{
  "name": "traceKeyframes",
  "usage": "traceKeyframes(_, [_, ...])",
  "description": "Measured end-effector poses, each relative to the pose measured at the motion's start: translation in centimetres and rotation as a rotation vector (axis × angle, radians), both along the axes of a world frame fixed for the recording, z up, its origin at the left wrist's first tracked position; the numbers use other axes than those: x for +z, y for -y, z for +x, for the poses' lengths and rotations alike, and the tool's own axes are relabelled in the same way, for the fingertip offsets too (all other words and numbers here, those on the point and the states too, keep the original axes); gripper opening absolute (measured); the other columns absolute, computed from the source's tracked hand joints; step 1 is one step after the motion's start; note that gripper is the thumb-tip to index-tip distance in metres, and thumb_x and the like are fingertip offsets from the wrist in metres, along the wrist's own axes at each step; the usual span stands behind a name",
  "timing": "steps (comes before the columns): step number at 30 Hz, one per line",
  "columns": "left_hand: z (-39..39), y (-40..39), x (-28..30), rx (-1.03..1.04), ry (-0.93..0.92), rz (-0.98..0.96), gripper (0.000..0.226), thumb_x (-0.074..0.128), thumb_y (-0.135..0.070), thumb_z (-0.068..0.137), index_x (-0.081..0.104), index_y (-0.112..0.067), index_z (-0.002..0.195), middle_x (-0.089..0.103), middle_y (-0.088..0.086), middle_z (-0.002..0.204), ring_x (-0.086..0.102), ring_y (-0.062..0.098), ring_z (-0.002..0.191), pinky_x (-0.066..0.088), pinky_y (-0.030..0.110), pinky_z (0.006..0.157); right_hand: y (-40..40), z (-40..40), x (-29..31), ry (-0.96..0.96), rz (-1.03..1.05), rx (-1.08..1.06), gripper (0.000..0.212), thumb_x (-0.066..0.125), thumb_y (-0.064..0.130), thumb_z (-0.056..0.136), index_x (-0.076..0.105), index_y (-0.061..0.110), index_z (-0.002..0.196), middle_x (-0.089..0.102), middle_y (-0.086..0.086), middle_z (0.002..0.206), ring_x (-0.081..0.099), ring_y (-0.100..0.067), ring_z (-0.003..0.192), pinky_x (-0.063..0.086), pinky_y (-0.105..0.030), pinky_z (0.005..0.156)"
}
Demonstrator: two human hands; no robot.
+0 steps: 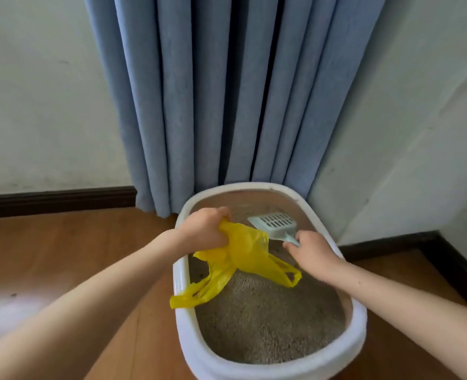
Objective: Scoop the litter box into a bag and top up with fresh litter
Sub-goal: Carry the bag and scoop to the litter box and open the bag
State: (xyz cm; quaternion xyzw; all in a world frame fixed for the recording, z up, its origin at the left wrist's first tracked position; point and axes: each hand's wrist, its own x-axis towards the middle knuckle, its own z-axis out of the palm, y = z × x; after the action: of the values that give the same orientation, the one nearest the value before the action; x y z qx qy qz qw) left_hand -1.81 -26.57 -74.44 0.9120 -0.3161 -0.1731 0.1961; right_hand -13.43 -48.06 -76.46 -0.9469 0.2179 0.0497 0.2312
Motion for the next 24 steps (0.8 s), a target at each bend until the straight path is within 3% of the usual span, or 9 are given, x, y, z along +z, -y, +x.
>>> traceKeyframes(4, [1.1,-0.6,0.7,0.031,0.02,0.031,0.035,0.063,-0.016,0.079,0.056,-0.02,0.113,0.061,0.002,0.1,0.058,0.019,0.091,0.05,0.031,0.072,0.3,-0.1,1.4,-0.14,-0.126,0.152,0.028,0.054,0.029,0.094,0.063,0.004,0.101,0.064,-0.017,0.109,0.06,-0.031,0.103,0.038,-0.027,0.072])
traceKeyframes(5, [1.3,-0.6,1.1,0.066,0.026,0.022,0.037,0.062,-0.016,0.08,0.056,-0.02,0.117,0.059,0.001,0.1,0.057,0.018,0.088,0.049,0.028,0.068,0.5,0.1,2.1,-0.185,-0.159,0.186,0.026,0.054,0.026,0.093,0.063,0.002,0.098,0.064,-0.019,0.11,0.06,-0.031,0.102,0.04,-0.027,0.073])
traceKeyframes(8, [1.1,-0.7,1.9,0.179,0.014,-0.029,0.049,0.061,-0.017,0.082,0.05,-0.023,0.129,0.052,-0.001,0.102,0.052,0.014,0.081,0.043,0.019,0.055,0.2,0.0,3.8,-0.335,-0.22,0.224,0.013,0.054,0.017,0.089,0.056,0.009,0.08,0.063,-0.018,0.092,0.062,-0.03,0.08,0.051,-0.032,0.068])
traceKeyframes(10, [0.5,-0.7,1.7,0.195,0.028,-0.041,0.05,0.061,-0.015,0.082,0.049,-0.022,0.13,0.051,-0.001,0.1,0.051,0.011,0.075,0.038,0.018,0.051,-0.6,-0.7,3.8,-0.458,-0.193,0.236,0.011,0.056,0.015,0.09,0.058,0.004,0.09,0.063,-0.018,0.09,0.066,-0.031,0.071,0.057,-0.036,0.062])
traceKeyframes(14, [-0.3,-0.6,1.0,0.134,0.069,-0.012,0.045,0.061,-0.014,0.08,0.053,-0.02,0.124,0.051,-0.003,0.092,0.05,0.012,0.076,0.037,0.02,0.051,-1.6,-1.7,2.5,-0.666,-0.124,0.265,0.021,0.061,0.009,0.087,0.056,-0.004,0.103,0.069,-0.023,0.097,0.069,-0.031,0.069,0.06,-0.041,0.066])
traceKeyframes(17, [-0.1,-0.5,1.4,0.108,0.09,0.016,0.045,0.061,-0.015,0.082,0.052,-0.02,0.126,0.05,-0.002,0.093,0.048,0.012,0.076,0.036,0.019,0.051,-1.5,-1.9,1.9,-0.755,-0.072,0.257,0.024,0.063,0.008,0.088,0.056,-0.007,0.106,0.069,-0.021,0.091,0.066,-0.029,0.068,0.06,-0.041,0.071])
traceKeyframes(21, [-0.5,-0.4,0.9,0.123,0.042,0.032,0.049,0.062,-0.017,0.082,0.05,-0.019,0.129,0.052,0.0,0.099,0.049,0.013,0.079,0.041,0.02,0.054,-1.9,-2.2,1.2,-0.758,-0.093,0.254,0.027,0.065,0.006,0.086,0.055,-0.009,0.107,0.07,-0.023,0.094,0.068,-0.027,0.066,0.061,-0.038,0.062])
traceKeyframes(24, [-0.9,-0.4,0.1,0.092,0.009,0.088,0.044,0.062,-0.017,0.081,0.052,-0.019,0.124,0.054,-0.001,0.094,0.05,0.011,0.075,0.038,0.023,0.051,-2.0,-2.8,0.9,-0.791,-0.195,0.318,0.042,0.073,0.016,0.081,0.054,-0.003,0.114,0.068,-0.014,0.095,0.067,-0.024,0.072,0.056,-0.029,0.056])
